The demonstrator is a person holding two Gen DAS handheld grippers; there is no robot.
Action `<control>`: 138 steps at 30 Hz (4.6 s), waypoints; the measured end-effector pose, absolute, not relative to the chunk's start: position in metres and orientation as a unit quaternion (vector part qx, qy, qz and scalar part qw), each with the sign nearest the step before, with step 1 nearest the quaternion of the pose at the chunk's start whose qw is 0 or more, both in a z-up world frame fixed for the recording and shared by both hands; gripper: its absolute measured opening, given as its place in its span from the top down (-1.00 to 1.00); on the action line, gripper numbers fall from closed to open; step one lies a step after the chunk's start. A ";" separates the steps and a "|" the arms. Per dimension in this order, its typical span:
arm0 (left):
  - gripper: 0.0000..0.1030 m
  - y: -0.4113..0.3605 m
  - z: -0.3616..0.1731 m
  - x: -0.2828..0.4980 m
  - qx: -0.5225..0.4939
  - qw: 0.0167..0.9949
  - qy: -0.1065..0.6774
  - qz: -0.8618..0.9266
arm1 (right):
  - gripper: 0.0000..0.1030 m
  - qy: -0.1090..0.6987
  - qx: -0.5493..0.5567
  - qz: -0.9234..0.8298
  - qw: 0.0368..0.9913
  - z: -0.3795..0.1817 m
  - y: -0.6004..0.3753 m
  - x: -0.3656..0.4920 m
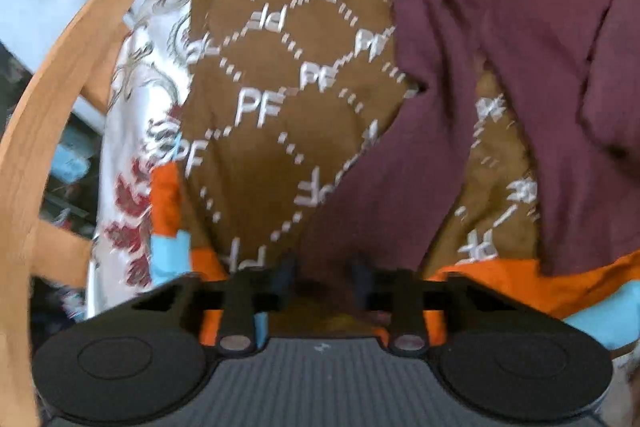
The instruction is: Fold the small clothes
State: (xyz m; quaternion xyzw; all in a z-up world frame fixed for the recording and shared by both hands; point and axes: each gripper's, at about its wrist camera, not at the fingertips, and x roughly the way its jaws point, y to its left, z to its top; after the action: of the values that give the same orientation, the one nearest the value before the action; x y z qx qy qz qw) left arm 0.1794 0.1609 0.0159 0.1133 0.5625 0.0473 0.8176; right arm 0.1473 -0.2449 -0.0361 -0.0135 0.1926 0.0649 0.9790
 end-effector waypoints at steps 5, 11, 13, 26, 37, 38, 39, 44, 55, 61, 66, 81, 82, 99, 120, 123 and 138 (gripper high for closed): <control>0.92 0.163 0.039 0.174 0.092 0.835 0.538 0.067 | -0.99 0.192 -0.005 0.064 0.979 -0.035 -0.247 0.145; 0.92 0.179 0.112 0.177 0.055 0.868 0.487 0.079 | -0.99 0.188 -0.001 0.070 0.980 -0.032 -0.247 0.142; 0.92 0.188 0.132 0.180 0.054 0.872 0.478 0.094 | -0.99 0.187 0.002 0.072 0.980 -0.031 -0.247 0.140; 0.92 0.129 0.188 0.190 -0.045 0.912 0.406 -0.026 | -0.99 0.215 0.034 0.091 0.972 -0.031 -0.251 0.148; 0.91 -0.083 0.138 0.252 0.009 0.882 0.408 -0.235 | -0.99 0.253 0.085 0.047 0.963 -0.017 -0.297 0.149; 0.91 -0.103 0.124 0.259 0.015 0.877 0.413 -0.245 | -0.99 0.260 0.093 0.032 0.961 -0.019 -0.306 0.149; 0.91 -0.119 0.110 0.264 0.018 0.874 0.415 -0.252 | -0.99 0.268 0.100 0.020 0.958 -0.021 -0.313 0.149; 0.46 -0.173 0.045 0.283 0.015 0.843 0.451 -0.292 | -0.99 0.329 0.157 -0.028 0.931 -0.043 -0.350 0.153; -0.84 -0.070 0.052 0.282 -0.009 0.886 0.372 -0.276 | -0.99 0.350 0.138 0.040 0.926 -0.067 -0.328 0.182; -0.86 0.020 0.020 0.314 0.040 0.938 0.330 -0.104 | -0.75 0.316 0.067 0.056 0.945 -0.079 -0.300 0.214; -0.75 0.072 -0.018 0.358 -0.022 0.941 0.332 -0.052 | -0.57 0.313 0.065 0.081 0.944 -0.092 -0.292 0.243; 0.90 0.068 -0.047 0.430 -0.101 0.949 0.300 -0.014 | 0.99 0.297 0.226 0.033 0.927 -0.088 -0.321 0.249; 0.90 0.068 -0.046 0.431 -0.106 0.949 0.297 -0.008 | 1.00 0.288 0.243 0.026 0.926 -0.084 -0.327 0.243; -0.81 0.050 -0.048 0.401 -0.039 0.947 0.319 0.022 | -0.16 0.325 0.172 0.012 0.930 -0.100 -0.310 0.238; -0.99 0.041 0.003 0.283 0.034 0.932 0.348 0.093 | -0.99 0.277 0.037 0.025 0.960 -0.071 -0.284 0.196; -0.99 0.054 0.003 0.239 -0.024 0.927 0.365 0.083 | -0.99 0.253 0.014 0.035 0.967 -0.058 -0.280 0.176; -0.99 0.021 0.000 0.129 0.027 0.907 0.418 -0.048 | -0.99 0.158 -0.138 0.086 0.974 -0.010 -0.260 0.103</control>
State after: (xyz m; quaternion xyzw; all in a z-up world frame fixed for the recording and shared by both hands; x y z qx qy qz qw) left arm 0.1288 0.0212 -0.0002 0.0270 0.4184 -0.0484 0.9066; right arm 0.1035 -0.2604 -0.0102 -0.1379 0.1584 0.0862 0.9739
